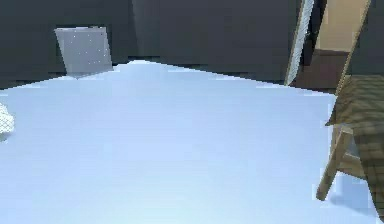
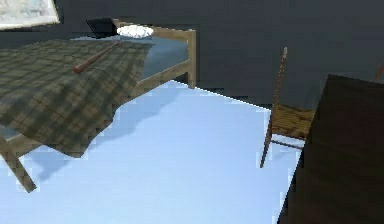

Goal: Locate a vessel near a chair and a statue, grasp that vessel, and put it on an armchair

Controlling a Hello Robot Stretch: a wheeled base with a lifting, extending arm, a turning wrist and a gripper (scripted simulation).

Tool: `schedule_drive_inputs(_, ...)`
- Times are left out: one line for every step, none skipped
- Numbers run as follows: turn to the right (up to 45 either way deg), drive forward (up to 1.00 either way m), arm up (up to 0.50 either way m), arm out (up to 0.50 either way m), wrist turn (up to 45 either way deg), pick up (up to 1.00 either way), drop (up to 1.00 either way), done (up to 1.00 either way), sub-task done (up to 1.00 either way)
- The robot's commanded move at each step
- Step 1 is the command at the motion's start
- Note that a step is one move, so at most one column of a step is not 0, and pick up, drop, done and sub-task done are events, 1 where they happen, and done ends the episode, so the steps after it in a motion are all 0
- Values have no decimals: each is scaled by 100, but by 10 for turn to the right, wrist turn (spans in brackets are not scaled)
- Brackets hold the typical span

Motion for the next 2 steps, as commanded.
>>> schedule_drive_inputs(0,30,0,0,0,0,0,0,0)
schedule_drive_inputs(-450,0,0,0,0,0,0,0,0)
